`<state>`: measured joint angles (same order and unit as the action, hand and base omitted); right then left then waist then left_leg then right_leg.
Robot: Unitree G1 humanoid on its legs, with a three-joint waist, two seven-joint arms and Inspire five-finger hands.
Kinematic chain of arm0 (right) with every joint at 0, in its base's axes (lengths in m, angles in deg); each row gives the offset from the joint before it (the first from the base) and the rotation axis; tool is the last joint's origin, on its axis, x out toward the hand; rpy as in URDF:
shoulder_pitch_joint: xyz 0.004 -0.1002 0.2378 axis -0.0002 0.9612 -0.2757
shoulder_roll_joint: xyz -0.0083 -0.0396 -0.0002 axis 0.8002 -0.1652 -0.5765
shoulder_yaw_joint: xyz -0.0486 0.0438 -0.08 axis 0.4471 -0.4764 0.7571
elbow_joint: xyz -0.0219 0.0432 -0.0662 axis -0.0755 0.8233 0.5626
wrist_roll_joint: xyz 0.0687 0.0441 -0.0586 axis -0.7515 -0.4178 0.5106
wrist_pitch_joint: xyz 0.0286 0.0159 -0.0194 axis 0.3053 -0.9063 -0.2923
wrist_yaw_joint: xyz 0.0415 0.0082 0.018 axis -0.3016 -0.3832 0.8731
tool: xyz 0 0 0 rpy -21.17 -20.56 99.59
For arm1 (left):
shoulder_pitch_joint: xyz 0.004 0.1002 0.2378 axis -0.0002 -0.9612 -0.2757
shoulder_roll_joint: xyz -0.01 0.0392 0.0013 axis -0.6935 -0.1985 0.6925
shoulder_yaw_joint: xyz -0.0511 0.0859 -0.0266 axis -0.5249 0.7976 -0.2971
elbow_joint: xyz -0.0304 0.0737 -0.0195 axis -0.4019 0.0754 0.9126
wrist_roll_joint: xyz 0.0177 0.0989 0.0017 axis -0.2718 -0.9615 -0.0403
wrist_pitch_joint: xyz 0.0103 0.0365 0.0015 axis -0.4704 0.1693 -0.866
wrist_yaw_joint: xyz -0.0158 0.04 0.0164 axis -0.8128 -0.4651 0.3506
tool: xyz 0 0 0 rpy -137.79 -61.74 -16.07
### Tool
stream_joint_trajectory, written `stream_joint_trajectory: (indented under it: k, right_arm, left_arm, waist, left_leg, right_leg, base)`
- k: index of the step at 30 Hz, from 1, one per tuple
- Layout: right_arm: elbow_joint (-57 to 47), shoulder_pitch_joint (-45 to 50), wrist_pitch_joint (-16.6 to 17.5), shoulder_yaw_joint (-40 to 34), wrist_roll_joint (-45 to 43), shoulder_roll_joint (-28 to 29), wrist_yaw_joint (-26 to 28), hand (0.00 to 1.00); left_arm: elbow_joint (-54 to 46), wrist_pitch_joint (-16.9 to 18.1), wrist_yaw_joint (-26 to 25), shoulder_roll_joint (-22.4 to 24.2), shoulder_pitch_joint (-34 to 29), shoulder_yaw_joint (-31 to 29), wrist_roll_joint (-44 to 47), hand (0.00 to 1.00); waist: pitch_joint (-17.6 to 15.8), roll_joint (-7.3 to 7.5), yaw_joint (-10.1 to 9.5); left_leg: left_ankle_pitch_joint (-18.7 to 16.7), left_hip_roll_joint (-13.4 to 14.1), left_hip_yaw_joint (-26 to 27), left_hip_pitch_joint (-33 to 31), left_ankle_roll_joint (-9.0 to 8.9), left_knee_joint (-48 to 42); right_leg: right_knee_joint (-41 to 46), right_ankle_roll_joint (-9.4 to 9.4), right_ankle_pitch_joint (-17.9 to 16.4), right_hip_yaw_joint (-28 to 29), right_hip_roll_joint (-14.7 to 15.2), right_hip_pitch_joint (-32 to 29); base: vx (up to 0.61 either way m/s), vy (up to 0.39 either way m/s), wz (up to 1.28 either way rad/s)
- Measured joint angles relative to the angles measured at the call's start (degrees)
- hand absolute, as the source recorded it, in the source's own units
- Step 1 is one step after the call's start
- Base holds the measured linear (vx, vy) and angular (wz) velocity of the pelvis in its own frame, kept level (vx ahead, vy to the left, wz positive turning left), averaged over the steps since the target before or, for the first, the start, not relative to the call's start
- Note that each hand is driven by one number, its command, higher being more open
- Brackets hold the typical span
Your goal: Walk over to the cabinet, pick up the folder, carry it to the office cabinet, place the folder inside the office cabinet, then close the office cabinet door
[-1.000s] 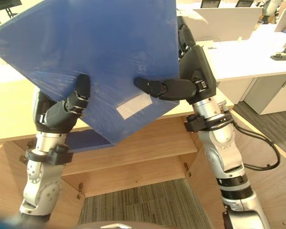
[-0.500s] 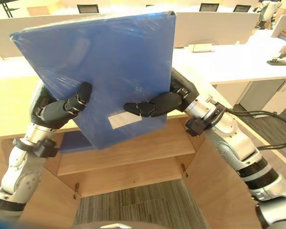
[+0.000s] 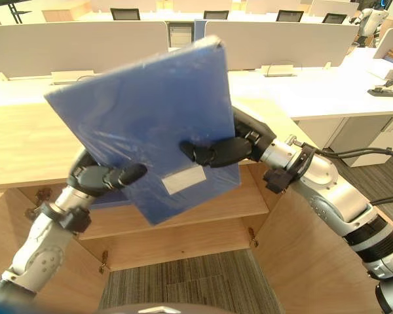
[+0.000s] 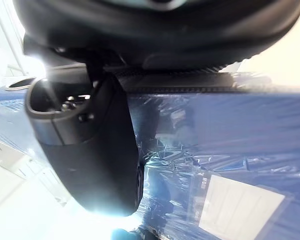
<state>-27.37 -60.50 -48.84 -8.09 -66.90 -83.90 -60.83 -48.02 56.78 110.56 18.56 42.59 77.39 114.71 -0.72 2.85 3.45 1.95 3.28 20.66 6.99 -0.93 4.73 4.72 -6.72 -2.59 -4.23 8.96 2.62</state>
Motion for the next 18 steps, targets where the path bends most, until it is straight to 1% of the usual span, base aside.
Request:
stream_joint_trajectory:
  k: [2, 3, 4, 5, 6, 7, 8, 10, 12, 14, 15, 17, 18]
  right_arm:
    - [-1.9, 4.1, -0.1, -2.6, 9.0, 2.7, 0.1, 0.00]
    - [-3.1, 5.2, -0.1, -3.2, 11.9, 3.3, 0.1, 0.00]
    - [-5.9, 7.7, -0.2, -4.6, 17.8, 5.2, 0.0, 0.00]
    - [-8.3, 9.6, 0.0, -6.0, 23.8, 7.0, 0.0, 0.00]
    - [-9.2, 10.3, 0.1, -6.4, 26.3, 7.8, -0.1, 0.00]
    - [-10.6, 11.2, 0.6, -6.4, 30.5, 8.9, -0.4, 0.00]
    - [-11.3, 12.0, 1.8, -6.2, 34.7, 9.5, -0.5, 0.00]
    - [-11.5, 13.5, 4.2, -5.1, 39.5, 10.0, -1.0, 0.00]
    - [-11.0, 15.3, 6.9, -1.6, 45.5, 8.9, -3.0, 0.00]
    - [-10.1, 16.2, 8.0, 0.7, 47.5, 8.1, -4.1, 0.00]
    - [-8.0, 16.8, 9.1, 3.3, 49.5, 7.8, -4.7, 0.00]
    - [-6.2, 17.3, 9.5, 5.7, 50.9, 7.8, -5.0, 0.00]
    - [-3.7, 18.3, 10.0, 7.9, 50.9, 7.8, -5.0, 0.00]
  left_arm:
    - [2.1, -2.8, 0.7, 1.6, -3.4, 3.0, 0.0, 1.00]
    - [2.7, -3.3, 0.7, 2.3, -4.4, 3.2, 0.0, 1.00]
    - [3.9, -4.1, 0.7, 3.9, -6.4, 3.4, -0.2, 1.00]
    - [5.1, -4.5, 0.7, 5.6, -7.9, 3.4, -0.8, 1.00]
    - [5.5, -4.7, 0.7, 6.3, -8.4, 3.4, -0.9, 1.00]
    - [6.9, -4.8, 0.7, 7.3, -8.9, 3.3, -1.5, 1.00]
    - [8.4, -5.1, 0.7, 7.6, -9.1, 3.4, -2.8, 1.00]
    - [10.6, -5.4, 0.8, 7.6, -9.5, 3.8, -5.7, 1.00]
    - [14.2, -6.3, 0.8, 7.6, -10.8, 4.2, -12.2, 1.00]
    - [15.9, -7.0, 0.7, 7.2, -11.8, 5.1, -15.0, 1.00]
    - [18.2, -8.9, 0.4, 7.2, -12.6, 6.2, -18.7, 1.00]
    - [20.2, -10.5, 0.1, 7.2, -13.3, 7.4, -21.6, 1.00]
    - [22.1, -11.8, 0.2, 7.3, -14.0, 8.7, -23.4, 1.00]
  waist:
    - [0.0, 0.03, 0.19]
    - [0.0, 0.03, 0.30]
    - [0.0, 0.03, 0.42]
    - [0.0, 0.03, 0.49]
    - [0.0, 0.04, 0.46]
    - [0.0, 0.07, 0.43]
    - [0.1, 0.15, 0.31]
    - [0.2, 0.29, 0.22]
    - [0.2, 0.37, 0.15]
    - [0.3, 0.44, 0.12]
    - [0.4, 0.53, 0.10]
    - [0.4, 0.65, 0.08]
    - [0.4, 0.78, -0.17]
  left_leg:
    - [0.0, -0.1, 0.0, -0.1, 0.00, 0.0]
    - [0.0, -0.1, 0.0, -0.1, 0.00, 0.0]
    - [0.0, -0.1, 0.0, -0.1, -0.01, 0.0]
    - [0.0, -0.1, 0.0, -0.1, -0.02, 0.0]
    - [0.0, -0.1, 0.0, 0.0, -0.02, 0.0]
    - [0.0, -0.1, -0.1, 0.0, -0.02, 0.0]
    - [0.0, -0.1, -0.1, 0.0, -0.05, -0.1]
    - [-0.2, -0.2, -0.3, -0.1, -0.25, -0.3]
    - [-0.5, -0.3, -0.5, -0.2, -0.65, -0.3]
    - [-0.5, -0.4, -0.6, -0.4, -0.68, -0.3]
    - [-0.5, -0.5, -0.6, -0.9, -0.68, -0.3]
    - [-0.5, -0.5, -0.6, -1.5, -0.66, -0.3]
    - [-0.2, -0.6, -0.7, -2.0, -0.15, -0.4]
  right_leg:
    - [0.0, -0.04, 0.0, 0.0, 0.1, -0.1]
    - [0.0, -0.06, 0.0, 0.0, 0.1, -0.1]
    - [0.0, -0.07, -0.1, 0.0, 0.1, -0.1]
    - [0.1, -0.07, -0.1, 0.0, 0.1, -0.1]
    - [0.1, -0.07, -0.1, 0.0, 0.1, -0.1]
    - [0.2, -0.07, -0.1, 0.0, 0.1, -0.1]
    - [0.3, -0.09, -0.2, 0.0, 0.2, -0.1]
    - [0.6, -0.17, -0.4, -0.1, 0.3, -0.1]
    - [1.0, -0.29, -0.7, -0.1, 0.5, -0.6]
    - [1.1, -0.32, -0.7, -0.1, 0.6, -0.8]
    - [1.1, -0.36, -0.7, -0.1, 0.7, -1.3]
    - [1.1, -0.42, -0.6, -0.1, 0.7, -2.0]
    - [1.0, -0.47, -0.6, -0.1, 0.7, -2.4]
  base:
    - [0.00, 0.000, 0.00]
    - [0.00, 0.000, 0.00]
    - [0.00, 0.000, 0.00]
    - [0.00, 0.000, 0.00]
    - [0.00, 0.000, 0.00]
    - [0.00, 0.000, 0.00]
    - [0.00, 0.000, 0.00]
    - [-0.03, 0.010, 0.03]
    - [-0.02, 0.008, 0.01]
    - [0.00, 0.000, 0.00]
    - [0.00, 0.000, 0.00]
    - [0.02, 0.008, 0.00]
    - [0.04, 0.011, 0.02]
